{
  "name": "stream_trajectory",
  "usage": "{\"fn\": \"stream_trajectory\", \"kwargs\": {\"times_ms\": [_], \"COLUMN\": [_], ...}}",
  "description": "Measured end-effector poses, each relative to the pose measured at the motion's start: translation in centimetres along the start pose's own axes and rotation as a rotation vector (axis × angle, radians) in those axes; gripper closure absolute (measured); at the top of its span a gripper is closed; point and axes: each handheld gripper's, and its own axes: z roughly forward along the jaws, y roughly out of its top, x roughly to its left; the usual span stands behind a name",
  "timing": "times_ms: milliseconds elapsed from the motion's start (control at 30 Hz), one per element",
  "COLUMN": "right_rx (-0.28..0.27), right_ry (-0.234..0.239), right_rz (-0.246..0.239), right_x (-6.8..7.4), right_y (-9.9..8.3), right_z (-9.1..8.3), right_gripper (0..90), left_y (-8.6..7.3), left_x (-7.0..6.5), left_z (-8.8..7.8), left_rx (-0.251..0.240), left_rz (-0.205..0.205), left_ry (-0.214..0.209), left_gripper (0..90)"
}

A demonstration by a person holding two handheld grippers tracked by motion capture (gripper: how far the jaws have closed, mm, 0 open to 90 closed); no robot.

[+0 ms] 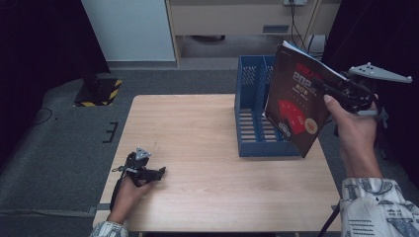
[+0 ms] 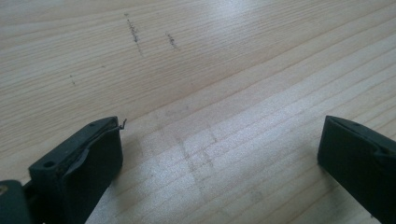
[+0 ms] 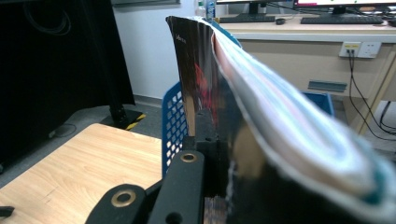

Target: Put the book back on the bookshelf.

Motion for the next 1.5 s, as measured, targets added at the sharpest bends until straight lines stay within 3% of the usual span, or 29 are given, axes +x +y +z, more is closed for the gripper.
{"fn": "stream_trajectory", "kwargs": {"times_ms": [867, 1267, 1500], "right_rx": [-0.004, 0.01, -0.008], "right_ry": [-0.081, -0.132, -0.175], "right_rz": [0.023, 0.02, 0.035], "right_x": [-2.4, -3.1, -3.1], "right_y": [-0.1, -0.1, 0.3], "right_z": [-2.3, -2.2, -1.5], "right_gripper": [87.1, 87.1, 87.1], "left_y": [0.0, 0.0, 0.0], "left_x": [-0.1, -0.1, -0.1], "left_z": [0.0, 0.0, 0.1], "left_rx": [0.0, 0.0, -0.002], "left_rz": [-0.004, -0.005, -0.006], "left_ry": [0.002, 0.003, 0.004], "left_gripper": [0.0, 0.0, 0.0]}}
